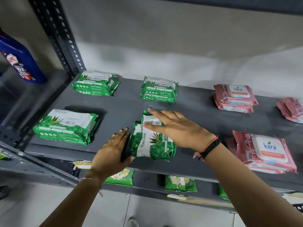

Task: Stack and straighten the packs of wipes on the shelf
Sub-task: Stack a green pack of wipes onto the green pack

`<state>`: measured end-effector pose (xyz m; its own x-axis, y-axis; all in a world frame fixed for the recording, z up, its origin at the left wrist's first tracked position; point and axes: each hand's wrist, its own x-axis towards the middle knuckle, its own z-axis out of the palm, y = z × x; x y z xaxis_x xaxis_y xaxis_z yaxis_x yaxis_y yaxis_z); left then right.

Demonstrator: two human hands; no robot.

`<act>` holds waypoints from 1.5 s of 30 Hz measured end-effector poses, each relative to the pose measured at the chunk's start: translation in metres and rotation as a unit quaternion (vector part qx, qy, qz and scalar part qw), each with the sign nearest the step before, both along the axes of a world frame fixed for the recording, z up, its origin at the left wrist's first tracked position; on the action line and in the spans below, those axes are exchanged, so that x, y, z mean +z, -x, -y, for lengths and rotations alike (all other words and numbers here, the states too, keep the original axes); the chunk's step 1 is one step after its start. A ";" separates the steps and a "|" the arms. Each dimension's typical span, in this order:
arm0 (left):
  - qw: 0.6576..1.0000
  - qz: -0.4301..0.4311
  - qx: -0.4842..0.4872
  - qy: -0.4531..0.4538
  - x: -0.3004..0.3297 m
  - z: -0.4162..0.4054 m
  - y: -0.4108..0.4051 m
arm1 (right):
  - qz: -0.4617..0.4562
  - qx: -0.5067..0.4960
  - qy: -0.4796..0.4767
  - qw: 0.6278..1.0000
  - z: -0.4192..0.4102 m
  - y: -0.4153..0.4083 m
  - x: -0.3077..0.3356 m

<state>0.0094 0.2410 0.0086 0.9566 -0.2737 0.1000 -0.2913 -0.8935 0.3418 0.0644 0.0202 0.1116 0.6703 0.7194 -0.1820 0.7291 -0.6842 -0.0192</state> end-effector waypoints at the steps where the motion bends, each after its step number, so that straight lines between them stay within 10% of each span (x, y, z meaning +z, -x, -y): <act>1: 1.000 -0.001 0.000 -0.001 0.000 0.000 0.000 | -0.003 0.007 0.005 1.000 -0.002 0.000 0.000; 36: 1.000 -0.009 -0.018 -0.005 0.003 0.002 0.000 | 0.009 -0.105 -0.030 0.994 0.003 0.007 -0.017; 45: 0.986 0.092 0.008 0.137 0.036 0.008 -0.004 | 0.081 -0.216 -0.101 0.968 0.078 0.024 0.015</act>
<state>0.0137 0.2327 0.0449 0.9193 -0.1982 0.3401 -0.3580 -0.7802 0.5129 0.0406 -0.0574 0.1262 0.9245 0.3757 0.0647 0.3804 -0.9201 -0.0936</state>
